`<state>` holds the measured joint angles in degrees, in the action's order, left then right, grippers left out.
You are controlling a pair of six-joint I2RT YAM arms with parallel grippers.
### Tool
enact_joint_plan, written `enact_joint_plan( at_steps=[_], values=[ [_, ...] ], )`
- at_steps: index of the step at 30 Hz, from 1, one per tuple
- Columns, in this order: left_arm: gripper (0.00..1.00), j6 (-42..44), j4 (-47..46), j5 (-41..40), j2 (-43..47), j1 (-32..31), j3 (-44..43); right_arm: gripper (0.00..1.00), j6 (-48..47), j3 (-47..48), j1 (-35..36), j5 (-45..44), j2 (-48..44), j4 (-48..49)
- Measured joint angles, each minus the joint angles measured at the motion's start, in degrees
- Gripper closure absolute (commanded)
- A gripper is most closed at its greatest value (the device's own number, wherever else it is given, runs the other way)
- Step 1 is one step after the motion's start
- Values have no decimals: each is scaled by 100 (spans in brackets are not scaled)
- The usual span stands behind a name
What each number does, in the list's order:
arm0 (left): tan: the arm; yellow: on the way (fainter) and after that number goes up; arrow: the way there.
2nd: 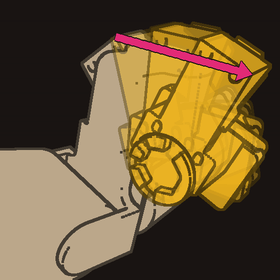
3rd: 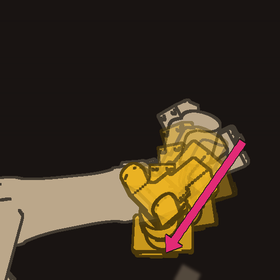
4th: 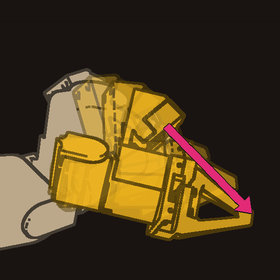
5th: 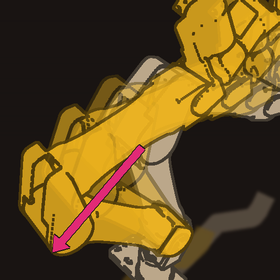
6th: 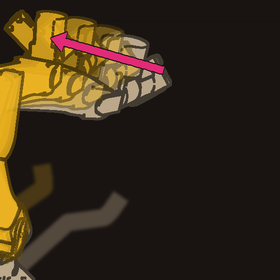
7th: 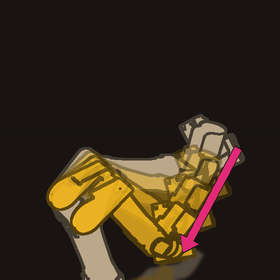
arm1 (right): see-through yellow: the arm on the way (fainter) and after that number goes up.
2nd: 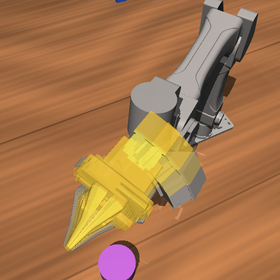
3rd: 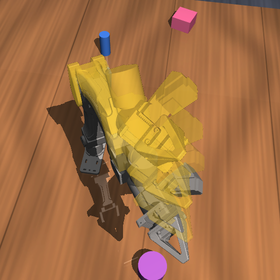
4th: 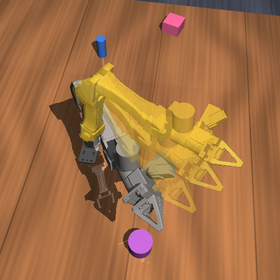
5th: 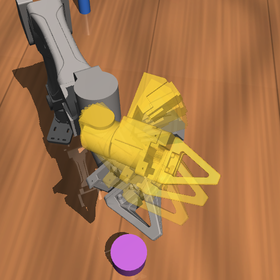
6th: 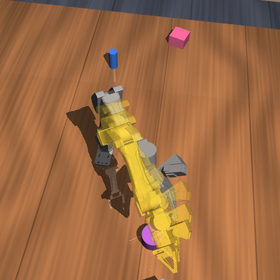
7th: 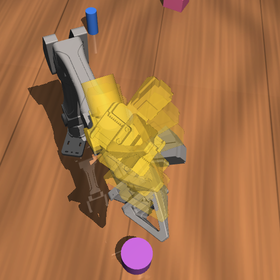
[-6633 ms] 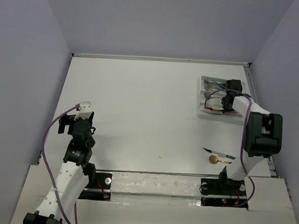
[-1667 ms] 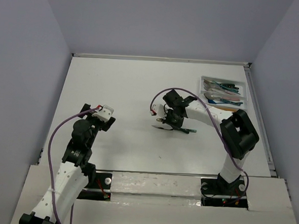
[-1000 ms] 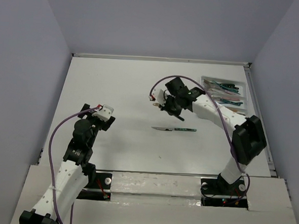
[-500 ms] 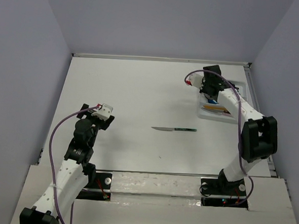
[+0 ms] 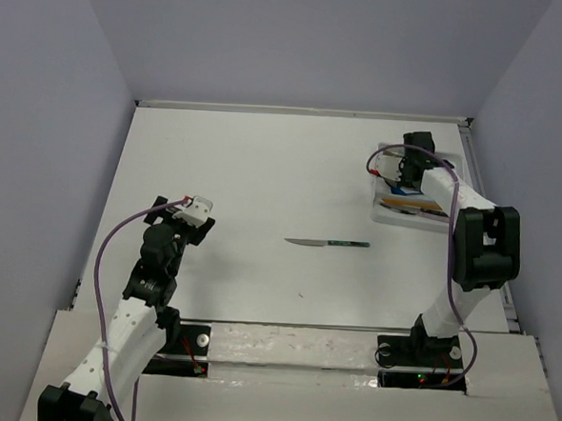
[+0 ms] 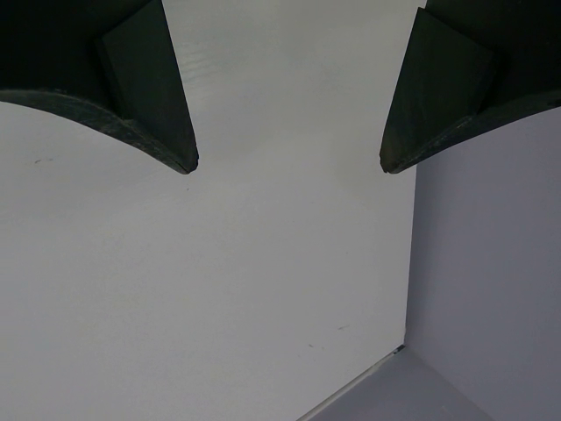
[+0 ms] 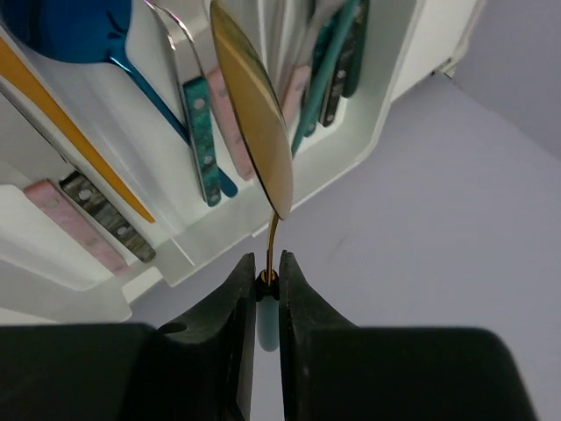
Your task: Sort the eating utensils into containers
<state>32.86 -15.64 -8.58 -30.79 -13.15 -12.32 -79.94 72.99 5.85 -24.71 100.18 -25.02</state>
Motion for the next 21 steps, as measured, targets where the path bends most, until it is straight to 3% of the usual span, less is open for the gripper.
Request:
enact_joint_plan(
  at_steps=[13,15,18,19,20,21],
  values=[
    [1,28,-175,-90,-168,-37,44,100,-535,-151,-107,439,503,177],
    [1,35,-186,-103,-195,-37,50,84,-581,-107,-120,437,614,214],
    [1,35,-210,-120,-225,-37,57,69,-614,-105,-140,450,828,243],
    [1,35,-214,-127,-227,-37,59,55,-612,-105,-140,470,866,245],
    [1,37,-221,-133,-238,-39,61,1,-597,-105,-140,509,879,245],
    [1,37,-225,-136,-249,-39,61,0,-555,-103,-140,549,881,247]
  ],
)
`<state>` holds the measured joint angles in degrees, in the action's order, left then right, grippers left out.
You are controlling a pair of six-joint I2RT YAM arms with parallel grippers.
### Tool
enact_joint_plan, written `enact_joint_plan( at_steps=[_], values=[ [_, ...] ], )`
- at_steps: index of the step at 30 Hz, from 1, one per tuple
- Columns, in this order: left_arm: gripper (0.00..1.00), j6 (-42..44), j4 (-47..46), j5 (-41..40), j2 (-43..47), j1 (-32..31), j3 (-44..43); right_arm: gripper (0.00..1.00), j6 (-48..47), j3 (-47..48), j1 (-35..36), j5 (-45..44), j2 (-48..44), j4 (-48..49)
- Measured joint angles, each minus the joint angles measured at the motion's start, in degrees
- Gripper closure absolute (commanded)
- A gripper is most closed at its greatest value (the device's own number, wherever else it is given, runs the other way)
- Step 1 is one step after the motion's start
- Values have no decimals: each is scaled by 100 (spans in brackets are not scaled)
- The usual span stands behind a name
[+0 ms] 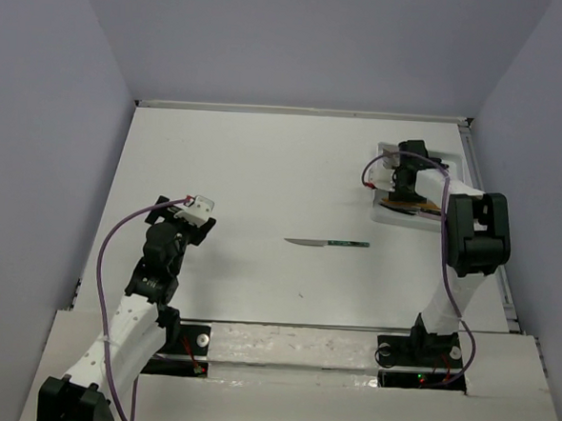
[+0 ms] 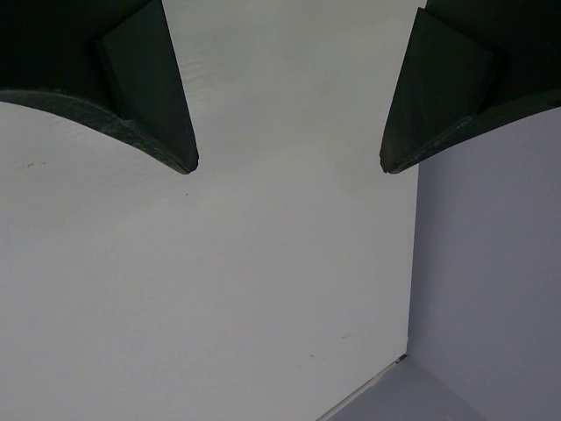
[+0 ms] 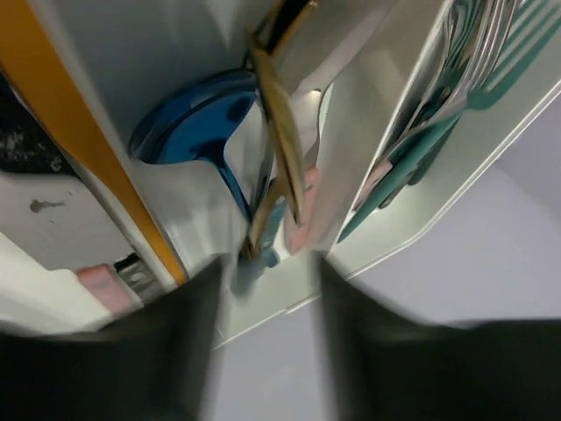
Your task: Sort the eating utensils into containers
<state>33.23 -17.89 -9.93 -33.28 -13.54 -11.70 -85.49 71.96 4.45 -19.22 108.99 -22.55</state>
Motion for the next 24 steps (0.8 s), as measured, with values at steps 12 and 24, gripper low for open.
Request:
enact_joint_plan(
  at_steps=[12,24],
  values=[
    [1,2,-33,-2,-9,-28,2,0,566,811,170,581,-883,76],
    [1,2,-52,-44,127,-28,101,8,2874,446,1786,3355,-3082,-184]
  ],
)
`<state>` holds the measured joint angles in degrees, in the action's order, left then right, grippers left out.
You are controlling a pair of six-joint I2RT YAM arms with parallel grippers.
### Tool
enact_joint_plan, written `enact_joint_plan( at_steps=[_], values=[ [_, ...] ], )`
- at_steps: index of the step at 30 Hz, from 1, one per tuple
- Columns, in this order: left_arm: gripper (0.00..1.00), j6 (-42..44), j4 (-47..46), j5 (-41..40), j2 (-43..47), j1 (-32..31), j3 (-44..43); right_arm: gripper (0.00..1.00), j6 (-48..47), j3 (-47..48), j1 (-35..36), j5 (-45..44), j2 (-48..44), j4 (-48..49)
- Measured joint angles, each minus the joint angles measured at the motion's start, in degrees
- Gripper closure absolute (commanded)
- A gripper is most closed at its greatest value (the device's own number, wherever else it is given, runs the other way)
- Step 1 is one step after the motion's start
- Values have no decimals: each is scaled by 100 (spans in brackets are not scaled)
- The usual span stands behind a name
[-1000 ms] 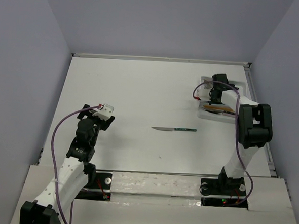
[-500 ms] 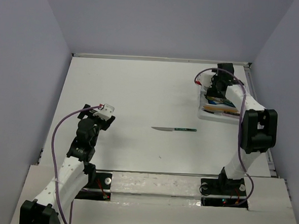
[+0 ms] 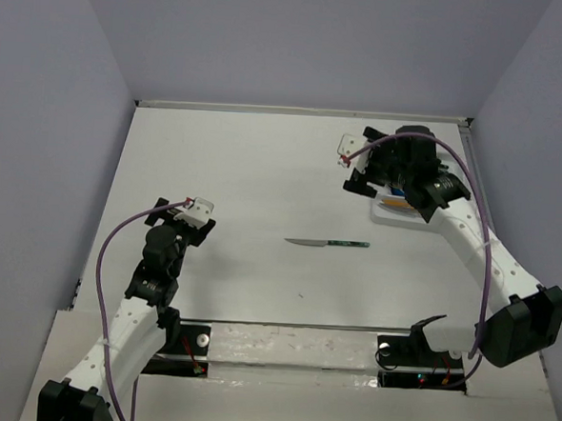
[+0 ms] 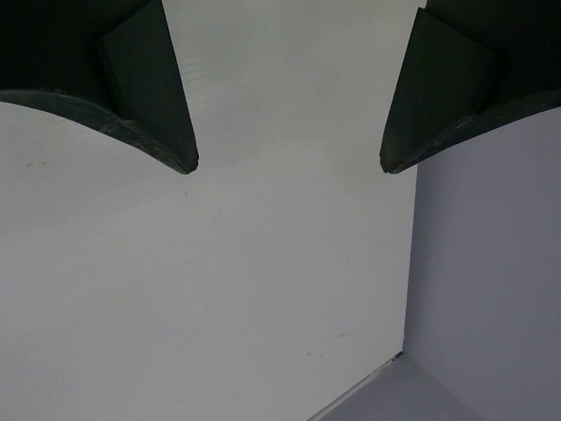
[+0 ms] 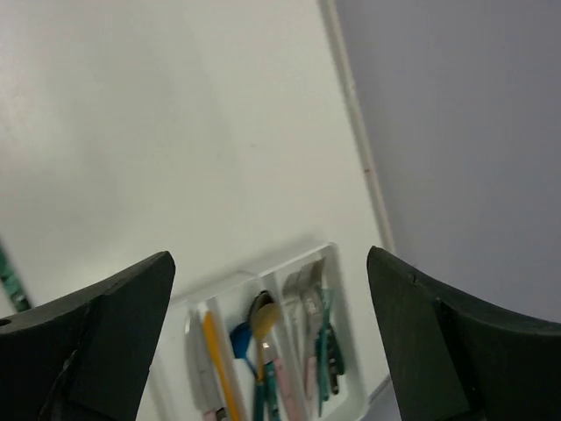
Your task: Sort the eating utensils into containers
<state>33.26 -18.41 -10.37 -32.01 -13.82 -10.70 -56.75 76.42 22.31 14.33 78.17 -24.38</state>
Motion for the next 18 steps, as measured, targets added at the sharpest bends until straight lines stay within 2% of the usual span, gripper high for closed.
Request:
enact_joint_plan(
  at_steps=[3,7,13,18],
  values=[
    [1,0,-4,-2,48,0,20,7,149,-890,109,291,-367,-190],
    [1,0,-7,-2,55,0,22,6,153,-1641,691,87,-70,-678],
    [1,20,-20,-15,140,0,61,6,310,-1633,898,63,461,-1036],
    [1,28,-20,-20,157,0,63,11,450,-1491,890,-114,1091,-1045]
  ],
)
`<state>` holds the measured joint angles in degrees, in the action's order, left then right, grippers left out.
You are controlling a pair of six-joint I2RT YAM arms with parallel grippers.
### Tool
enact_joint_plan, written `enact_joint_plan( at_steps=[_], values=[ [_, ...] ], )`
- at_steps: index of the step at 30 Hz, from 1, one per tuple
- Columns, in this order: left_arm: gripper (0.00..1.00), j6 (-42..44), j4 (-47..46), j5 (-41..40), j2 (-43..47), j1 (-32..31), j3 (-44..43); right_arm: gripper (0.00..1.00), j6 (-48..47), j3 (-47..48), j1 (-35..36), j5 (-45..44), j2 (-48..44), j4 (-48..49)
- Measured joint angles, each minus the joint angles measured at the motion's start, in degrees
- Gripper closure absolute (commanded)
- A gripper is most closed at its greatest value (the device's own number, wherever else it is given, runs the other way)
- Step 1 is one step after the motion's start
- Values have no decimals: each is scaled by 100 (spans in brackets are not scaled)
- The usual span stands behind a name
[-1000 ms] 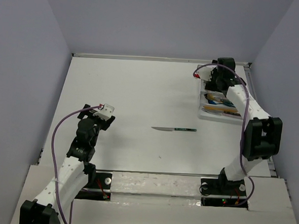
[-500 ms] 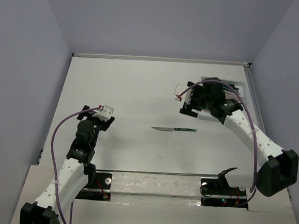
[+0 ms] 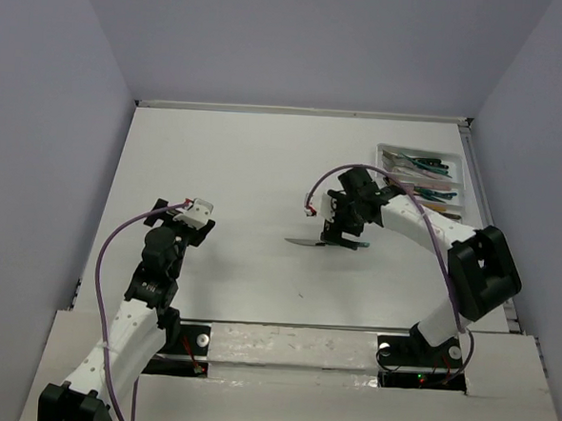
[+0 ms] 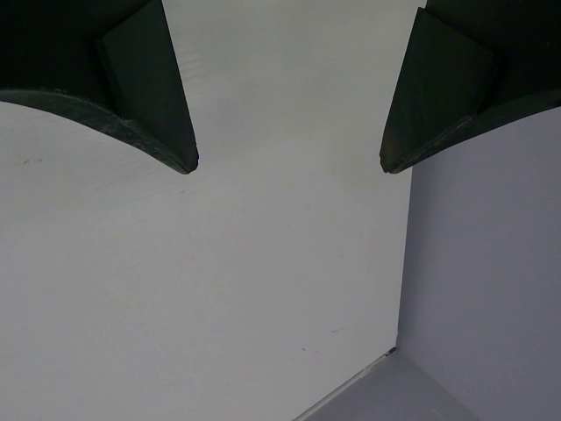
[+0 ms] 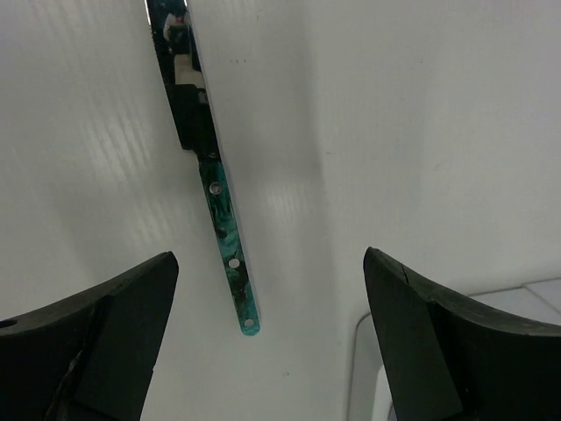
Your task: Sort the eating utensils into containers
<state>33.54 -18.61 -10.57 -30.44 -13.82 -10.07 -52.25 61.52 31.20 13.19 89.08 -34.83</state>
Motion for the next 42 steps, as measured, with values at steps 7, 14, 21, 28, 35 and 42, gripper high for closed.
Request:
enact_joint_plan(
  at_steps=[7,14,21,28,35,42],
  values=[
    [1,15,-4,-7,33,0,15,17,245,264,11,-472,1233,-107],
    [1,39,-4,-11,33,0,22,69,522,525,297,-1036,1491,-251],
    [1,50,-7,-22,31,0,22,100,680,619,710,-1821,1670,-85],
    [1,52,-11,-24,20,-11,24,100,542,605,791,-1937,1432,236],
    [1,55,-48,-44,20,-37,31,100,-197,798,734,-2013,122,507],
    [1,55,-52,-50,20,-37,33,100,-1805,297,-649,-2544,-393,706]
  ],
)
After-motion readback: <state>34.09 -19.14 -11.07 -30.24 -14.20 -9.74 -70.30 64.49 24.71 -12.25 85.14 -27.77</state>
